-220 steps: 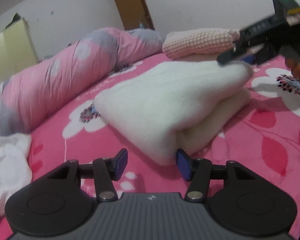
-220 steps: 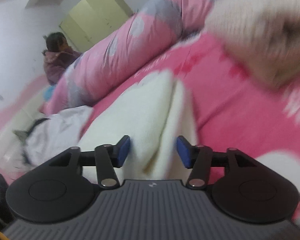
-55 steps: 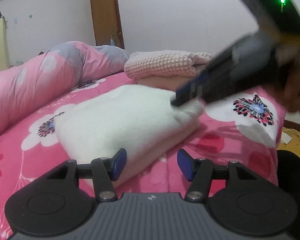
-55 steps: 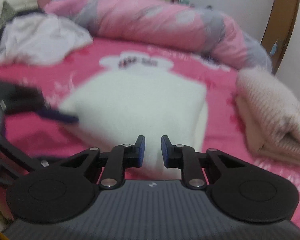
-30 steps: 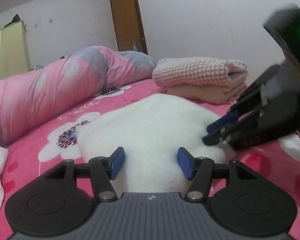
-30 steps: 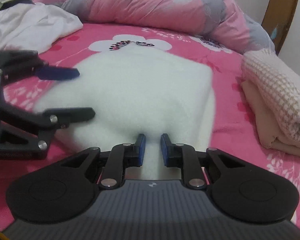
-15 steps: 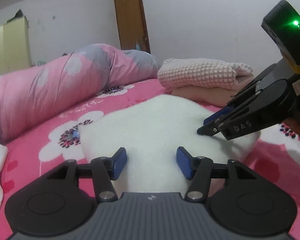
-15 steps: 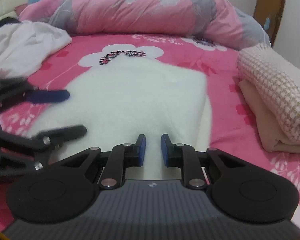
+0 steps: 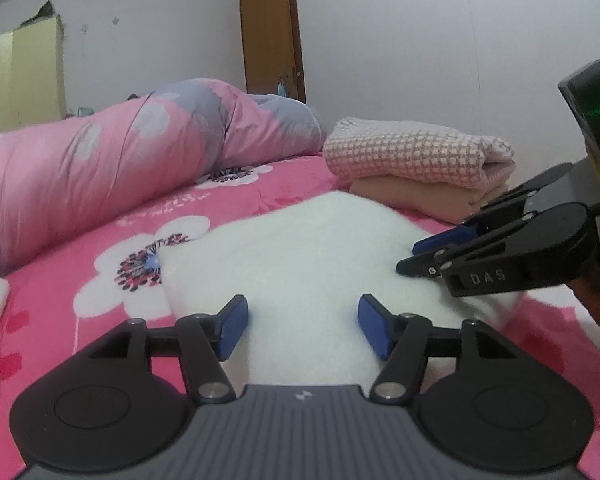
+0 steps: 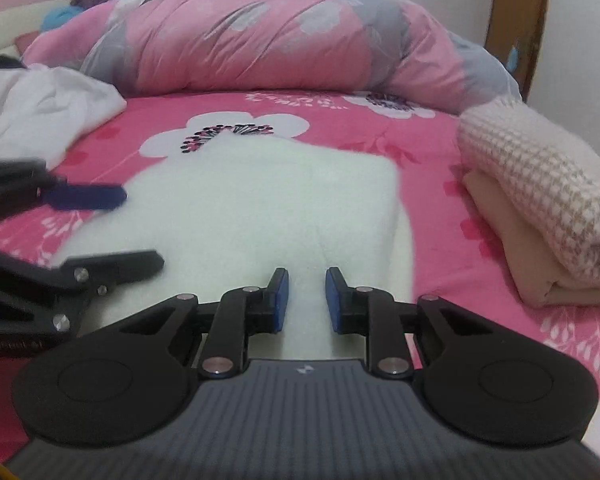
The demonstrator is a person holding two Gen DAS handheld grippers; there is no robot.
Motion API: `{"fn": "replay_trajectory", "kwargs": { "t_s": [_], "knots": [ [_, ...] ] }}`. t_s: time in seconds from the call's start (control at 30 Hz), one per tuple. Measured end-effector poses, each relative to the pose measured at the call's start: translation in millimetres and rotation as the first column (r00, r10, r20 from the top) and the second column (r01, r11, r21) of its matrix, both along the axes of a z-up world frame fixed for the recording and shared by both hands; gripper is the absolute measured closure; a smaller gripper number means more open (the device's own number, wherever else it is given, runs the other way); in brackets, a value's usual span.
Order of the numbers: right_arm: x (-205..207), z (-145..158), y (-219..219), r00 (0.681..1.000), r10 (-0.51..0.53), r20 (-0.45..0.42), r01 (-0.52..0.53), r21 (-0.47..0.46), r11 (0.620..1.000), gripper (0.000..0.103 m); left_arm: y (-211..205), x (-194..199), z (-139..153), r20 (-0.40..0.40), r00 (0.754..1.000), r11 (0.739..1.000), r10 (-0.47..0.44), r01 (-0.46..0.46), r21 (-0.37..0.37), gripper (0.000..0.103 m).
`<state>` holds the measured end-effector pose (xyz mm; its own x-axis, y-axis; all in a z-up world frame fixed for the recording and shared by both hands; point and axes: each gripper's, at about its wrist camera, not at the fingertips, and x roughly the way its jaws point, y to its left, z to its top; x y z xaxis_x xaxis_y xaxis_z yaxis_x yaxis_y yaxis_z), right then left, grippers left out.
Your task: Fold clothes
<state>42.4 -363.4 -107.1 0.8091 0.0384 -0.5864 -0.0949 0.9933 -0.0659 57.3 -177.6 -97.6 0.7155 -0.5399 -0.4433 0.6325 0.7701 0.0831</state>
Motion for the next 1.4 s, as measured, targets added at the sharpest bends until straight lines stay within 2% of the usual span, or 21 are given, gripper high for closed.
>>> {"fn": "replay_trajectory", "kwargs": {
  "t_s": [0.27, 0.53, 1.4],
  "knots": [
    [-0.3, 1.5, -5.4, 1.000, -0.001, 0.004, 0.001, 0.029, 1.000, 0.083, 2.9, -0.5, -0.2, -0.018, 1.000, 1.000, 0.003, -0.003, 0.001, 0.035],
    [2.3, 2.7, -5.6, 1.000, 0.000, -0.007, 0.001, 0.043, 0.999, 0.083, 3.5, 4.6, 0.6, -0.055, 0.998, 1.000, 0.021, -0.021, 0.001, 0.025],
    [1.7, 1.0, -8.6, 1.000, 0.003, -0.003, -0.003, 0.062, 0.998, 0.083, 1.9, 2.1, 1.9, -0.040, 0.999, 1.000, 0.027, -0.027, 0.015, 0.024]
  ]
}}
